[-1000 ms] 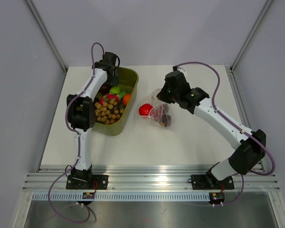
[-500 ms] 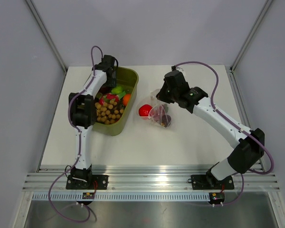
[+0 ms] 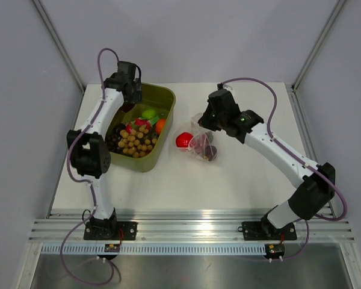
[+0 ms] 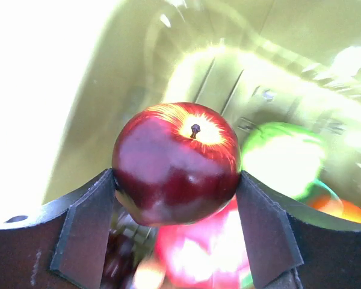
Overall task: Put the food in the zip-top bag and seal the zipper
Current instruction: Pick up the fake fruit from the bin, then place the fake fruit in the zipper food storage bag.
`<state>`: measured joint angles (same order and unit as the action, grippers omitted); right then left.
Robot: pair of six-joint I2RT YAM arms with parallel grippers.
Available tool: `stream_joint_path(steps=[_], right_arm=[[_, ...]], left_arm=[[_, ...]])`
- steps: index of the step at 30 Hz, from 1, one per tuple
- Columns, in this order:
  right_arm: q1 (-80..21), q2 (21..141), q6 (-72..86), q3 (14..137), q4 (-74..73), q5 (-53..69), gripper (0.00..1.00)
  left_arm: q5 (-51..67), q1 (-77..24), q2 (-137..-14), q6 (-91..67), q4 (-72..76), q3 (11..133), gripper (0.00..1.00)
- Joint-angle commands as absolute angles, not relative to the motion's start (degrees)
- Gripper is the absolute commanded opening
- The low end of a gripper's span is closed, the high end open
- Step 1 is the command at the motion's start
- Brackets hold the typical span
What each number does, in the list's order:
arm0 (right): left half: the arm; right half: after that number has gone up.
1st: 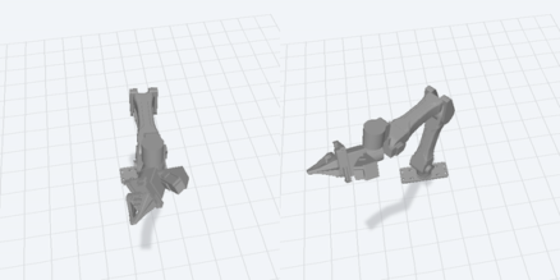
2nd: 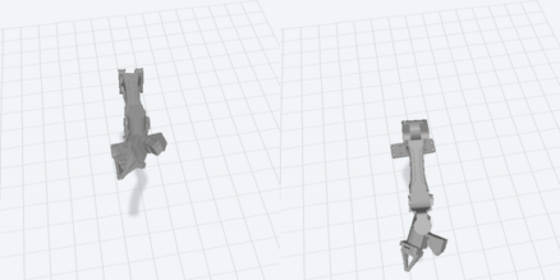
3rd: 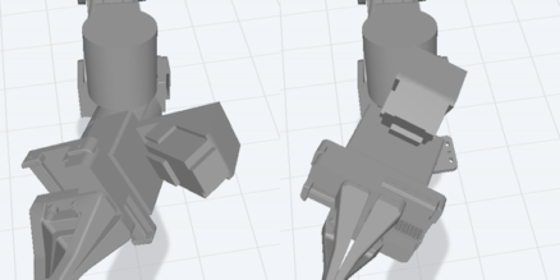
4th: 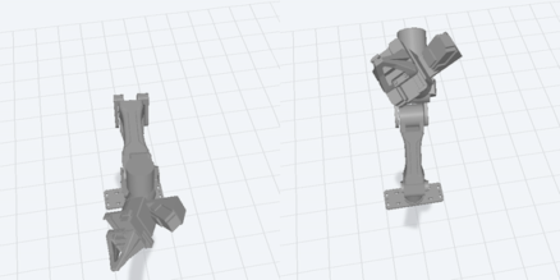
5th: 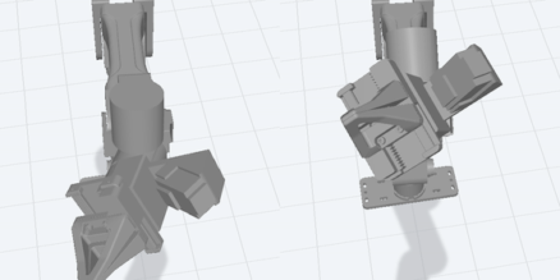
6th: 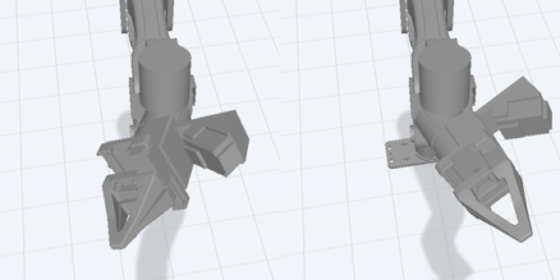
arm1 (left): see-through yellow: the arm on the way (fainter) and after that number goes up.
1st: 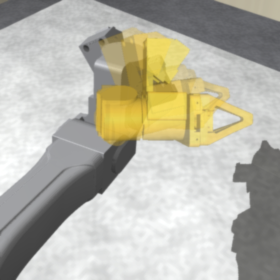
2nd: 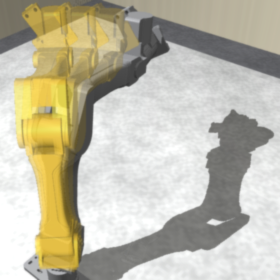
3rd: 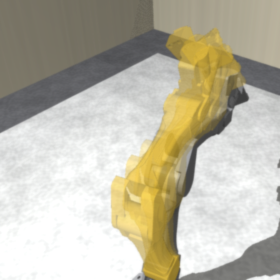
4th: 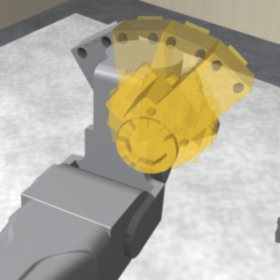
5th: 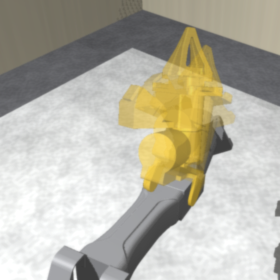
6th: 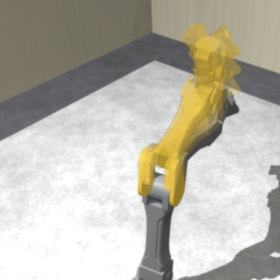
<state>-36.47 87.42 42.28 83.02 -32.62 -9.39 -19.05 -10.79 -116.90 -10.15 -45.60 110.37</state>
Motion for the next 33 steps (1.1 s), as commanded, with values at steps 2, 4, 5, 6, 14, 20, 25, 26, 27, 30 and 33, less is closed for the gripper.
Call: stream_joint_path(steps=[2,4,5,6,14,20,25,26,27,30,33], right_arm=[[-36.3,85.52,42.1,84.29,-30.76,-10.11,0.0],[-36.3,85.6,42.27,84.29,-30.76,-10.19,0.0],[-36.3,85.52,42.36,84.2,-30.59,-9.76,0.0],[-36.3,85.52,42.45,84.11,-30.41,-9.76,0.0],[-36.3,86.04,42.63,83.06,-29.53,-9.76,0.0],[-36.3,86.31,42.8,83.41,-29.44,-9.84,0.0],[-36.3,86.05,42.8,83.67,-29.36,-9.84,0.0],[-36.3,86.04,42.89,83.76,-29.44,-9.76,0.0],[-36.3,85.96,42.89,83.67,-29.36,-9.76,0.0],[-36.3,85.78,43.06,83.67,-29.27,-9.49,0.0],[-36.21,85.34,43.15,83.41,-28.57,-8.97,0.0]], left_arm=[[-15.83,-10.9,-103.37,-12.04,-46.31,110.65,0.32],[-12.85,-10.99,-99.61,-13.09,-47.11,109.61,0.32],[-9.09,-11.07,-98.28,-13.18,-46.94,107.51,0.32],[-7.57,-11.34,-96.87,-13.79,-46.93,106.53,0.32],[12.71,-15.46,-84.75,-17.57,-45.27,95.55,0.33],[27.39,-19.15,-80.42,-22.58,-38.25,85.44,0.33],[37.26,-21.78,-80.33,-31.11,-26.82,77.96,0.33],[37.27,-22.49,-80.59,-31.46,-26.28,77.61,0.33],[37.18,-23.11,-80.86,-31.9,-25.93,77.69,0.33],[37.09,-24.96,-82.52,-32.52,-24.7,78.66,0.33],[37.0,-25.66,-85.25,-33.39,-23.56,79.71,0.33]])
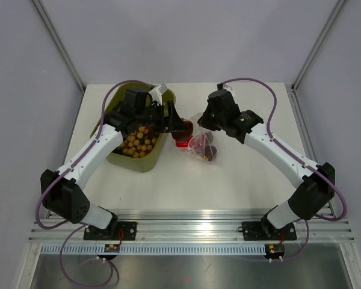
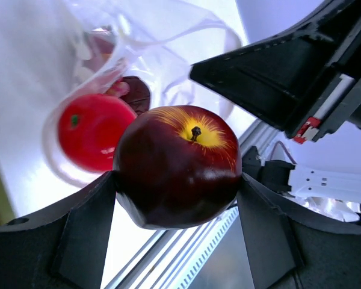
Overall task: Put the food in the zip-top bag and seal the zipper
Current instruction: Place the fake fruit in the zipper food storage bag.
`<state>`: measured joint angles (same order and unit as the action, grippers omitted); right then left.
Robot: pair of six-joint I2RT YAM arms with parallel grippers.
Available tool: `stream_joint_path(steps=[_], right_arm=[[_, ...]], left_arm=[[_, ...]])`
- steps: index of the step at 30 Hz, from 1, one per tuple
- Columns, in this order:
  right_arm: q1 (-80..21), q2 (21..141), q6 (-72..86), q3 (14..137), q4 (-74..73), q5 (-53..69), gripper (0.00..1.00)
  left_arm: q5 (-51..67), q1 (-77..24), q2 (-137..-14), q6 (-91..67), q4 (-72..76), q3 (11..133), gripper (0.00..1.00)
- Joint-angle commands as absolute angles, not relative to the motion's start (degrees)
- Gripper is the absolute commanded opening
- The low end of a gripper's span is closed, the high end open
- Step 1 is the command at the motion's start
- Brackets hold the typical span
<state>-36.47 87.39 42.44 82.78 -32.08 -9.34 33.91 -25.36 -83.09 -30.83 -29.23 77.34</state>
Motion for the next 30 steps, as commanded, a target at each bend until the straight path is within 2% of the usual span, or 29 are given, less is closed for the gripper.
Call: stream_joint_path(steps=[1,12,16,19,20,21,25,30], right_arm=[[-36.3,85.34,43.07,83.23,-28.56,-8.53,0.0],[-36.3,83.58,43.59,82.53,-27.86,-6.77,0.0],[-36.3,83.32,43.94,82.18,-27.25,-6.33,0.0],[-36.3,83.41,43.95,82.53,-27.24,-6.15,0.0],[-36.3,83.15,43.86,82.44,-27.25,-6.33,0.0],[-36.3,83.06,43.51,82.35,-27.42,-6.59,0.0],[-36.3,82.36,43.16,81.83,-28.3,-7.91,0.0],[-36.21,81.74,42.8,81.39,-28.48,-9.23,0.0]], left_arm=[[37.35,-25.75,-86.12,-33.57,-22.77,79.89,0.33],[38.32,-27.25,-94.83,-35.86,-19.6,81.21,0.33],[38.85,-29.08,-98.34,-35.95,-20.12,83.75,0.36],[38.94,-30.32,-100.36,-34.55,-22.92,86.65,0.65],[38.76,-30.32,-100.28,-34.19,-23.72,87.01,0.84],[38.67,-30.32,-100.11,-33.06,-24.86,87.71,0.9],[35.51,-29.62,-95.99,-28.49,-31.18,88.07,0.99],[34.46,-29.0,-90.89,-22.69,-37.78,89.12,0.99]])
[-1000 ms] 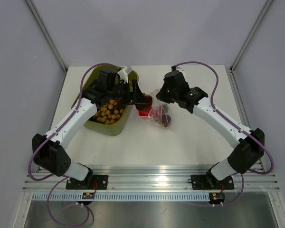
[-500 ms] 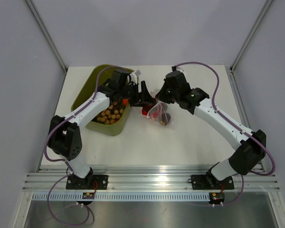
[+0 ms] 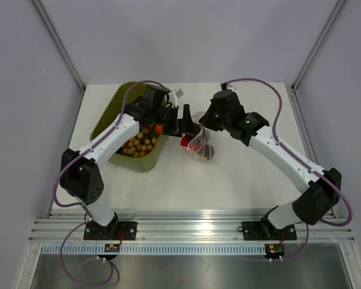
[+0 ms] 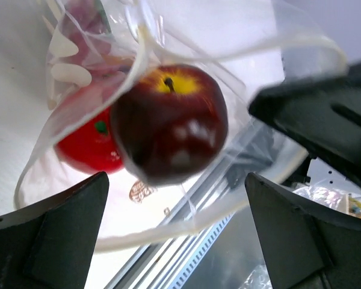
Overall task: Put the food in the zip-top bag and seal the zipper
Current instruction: Place the fake fruit in the zipper food storage bag, then adjust the zipper food storage bag at the center of the board.
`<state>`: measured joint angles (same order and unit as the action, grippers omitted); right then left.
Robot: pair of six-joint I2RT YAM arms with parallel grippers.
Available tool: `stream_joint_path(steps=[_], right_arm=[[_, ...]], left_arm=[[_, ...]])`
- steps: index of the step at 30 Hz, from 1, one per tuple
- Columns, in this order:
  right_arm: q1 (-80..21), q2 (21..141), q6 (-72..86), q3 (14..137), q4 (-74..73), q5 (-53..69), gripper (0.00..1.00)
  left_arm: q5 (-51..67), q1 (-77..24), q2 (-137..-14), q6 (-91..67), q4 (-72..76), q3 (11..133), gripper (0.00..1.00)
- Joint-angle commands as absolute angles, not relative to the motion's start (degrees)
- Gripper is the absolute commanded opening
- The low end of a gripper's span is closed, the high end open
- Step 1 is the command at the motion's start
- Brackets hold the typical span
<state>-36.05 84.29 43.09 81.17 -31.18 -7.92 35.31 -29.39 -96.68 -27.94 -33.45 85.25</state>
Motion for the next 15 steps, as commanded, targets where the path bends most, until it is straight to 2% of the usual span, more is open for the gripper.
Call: stream_joint_path(steps=[1,7,10,11,12,15], right_arm=[[-36.21,81.83,42.8,81.39,-28.56,-9.4,0.0],[-35.77,82.53,42.54,81.65,-29.0,-8.89,0.01],[-33.68,82.36,41.4,81.22,-29.88,-8.27,0.0],[-32.44,81.57,40.79,80.69,-30.06,-7.48,0.0],[-30.78,80.87,40.52,79.81,-29.45,-5.47,0.0],[-22.6,76.13,40.17,73.23,-23.22,8.14,0.0]], left_arm=[[34.19,-29.0,-90.1,-22.07,-39.19,89.12,0.99],[33.75,-28.57,-86.23,-20.65,-41.22,88.33,0.97],[32.09,-27.95,-84.38,-20.65,-40.7,87.28,0.81],[31.38,-27.69,-84.11,-21.0,-40.61,86.84,0.72],[30.85,-27.42,-84.02,-20.92,-40.78,86.49,0.7],[28.83,-27.33,-84.99,-21.88,-41.05,85.79,0.74]])
